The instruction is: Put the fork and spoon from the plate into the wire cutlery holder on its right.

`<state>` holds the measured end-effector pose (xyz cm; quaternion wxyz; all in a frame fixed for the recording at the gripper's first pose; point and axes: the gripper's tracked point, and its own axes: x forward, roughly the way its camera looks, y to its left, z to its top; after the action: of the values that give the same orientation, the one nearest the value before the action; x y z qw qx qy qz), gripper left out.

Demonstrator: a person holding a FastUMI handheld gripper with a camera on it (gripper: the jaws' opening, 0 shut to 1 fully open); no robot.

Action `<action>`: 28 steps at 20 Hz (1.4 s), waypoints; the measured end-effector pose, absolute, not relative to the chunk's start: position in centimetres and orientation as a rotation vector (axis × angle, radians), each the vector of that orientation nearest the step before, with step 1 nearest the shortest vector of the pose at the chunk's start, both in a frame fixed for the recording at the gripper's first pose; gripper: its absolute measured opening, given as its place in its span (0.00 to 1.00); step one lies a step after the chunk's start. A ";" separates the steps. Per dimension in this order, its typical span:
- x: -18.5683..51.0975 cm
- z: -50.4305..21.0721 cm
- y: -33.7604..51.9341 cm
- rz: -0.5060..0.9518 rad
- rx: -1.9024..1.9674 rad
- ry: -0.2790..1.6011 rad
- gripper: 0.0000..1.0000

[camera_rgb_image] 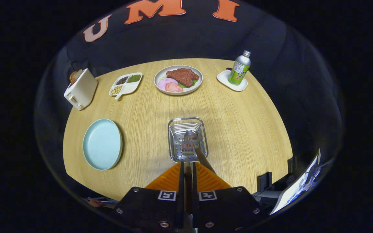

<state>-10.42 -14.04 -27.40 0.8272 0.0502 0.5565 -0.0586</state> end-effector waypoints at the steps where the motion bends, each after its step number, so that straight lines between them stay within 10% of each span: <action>1: -9.7 -26.8 -14.2 -0.118 0.104 1.155 0.11; 13: 1.1 -8.9 -15.3 -0.137 0.114 0.399 0.26; 20: 2.3 1.2 -13.8 -0.128 0.075 0.079 0.83; 28: 3.0 4.0 -11.3 -0.086 0.059 -0.030 0.95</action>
<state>2.96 -11.32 3.95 0.9985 0.0294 -0.0151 -0.0428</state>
